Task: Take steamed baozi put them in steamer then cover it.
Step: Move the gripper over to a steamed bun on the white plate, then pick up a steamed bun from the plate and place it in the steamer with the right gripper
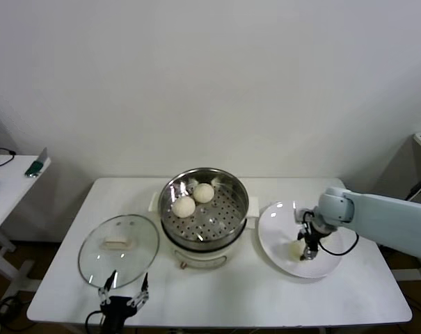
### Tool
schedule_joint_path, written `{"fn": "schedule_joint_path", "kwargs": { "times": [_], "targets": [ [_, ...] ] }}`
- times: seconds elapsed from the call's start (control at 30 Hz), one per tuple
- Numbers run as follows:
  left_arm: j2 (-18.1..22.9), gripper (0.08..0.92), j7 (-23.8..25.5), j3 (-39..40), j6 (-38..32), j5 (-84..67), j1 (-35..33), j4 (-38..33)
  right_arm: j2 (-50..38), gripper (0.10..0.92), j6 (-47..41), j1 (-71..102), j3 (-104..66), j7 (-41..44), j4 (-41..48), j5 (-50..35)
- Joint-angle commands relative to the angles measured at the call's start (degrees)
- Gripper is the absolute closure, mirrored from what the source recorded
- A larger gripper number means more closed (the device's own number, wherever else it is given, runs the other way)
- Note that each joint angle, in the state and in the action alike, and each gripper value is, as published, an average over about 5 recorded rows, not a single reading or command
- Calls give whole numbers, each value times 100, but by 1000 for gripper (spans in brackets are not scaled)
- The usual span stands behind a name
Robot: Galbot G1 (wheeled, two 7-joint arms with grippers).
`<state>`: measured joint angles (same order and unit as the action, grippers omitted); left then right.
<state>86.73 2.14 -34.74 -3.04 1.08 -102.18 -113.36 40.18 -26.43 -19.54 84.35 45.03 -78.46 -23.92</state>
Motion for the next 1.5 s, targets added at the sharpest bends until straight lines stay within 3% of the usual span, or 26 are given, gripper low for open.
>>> {"fn": "schedule_joint_path", "kwargs": {
  "times": [0.03, 0.4, 0.6, 0.87, 1.13, 1.5],
  "targets": [
    [-1, 177, -3, -4, 1, 2, -7, -6, 82, 386, 674, -732, 181, 579, 97, 226],
    [6, 177, -2, 16, 4, 48, -27, -37, 1536, 387, 3542, -3968, 1046, 1973, 672, -292],
    [6, 177, 3, 32, 11, 62, -52, -79, 2506, 387, 4278, -4322, 514, 2068, -87, -219],
    [-11, 177, 0, -18, 3, 41, -101, -134, 3564, 389, 4580, -3595, 448, 1859, -913, 740],
    [-19, 177, -3, -50, 3, 37, -103, -132, 4157, 389, 4648, -2730, 691, 1634, -341, 1441],
    [-30, 177, -10, -84, -10, 22, -95, -95, 4310, 389, 4607, -1927, 726, 1332, 339, 1937]
  ]
}}
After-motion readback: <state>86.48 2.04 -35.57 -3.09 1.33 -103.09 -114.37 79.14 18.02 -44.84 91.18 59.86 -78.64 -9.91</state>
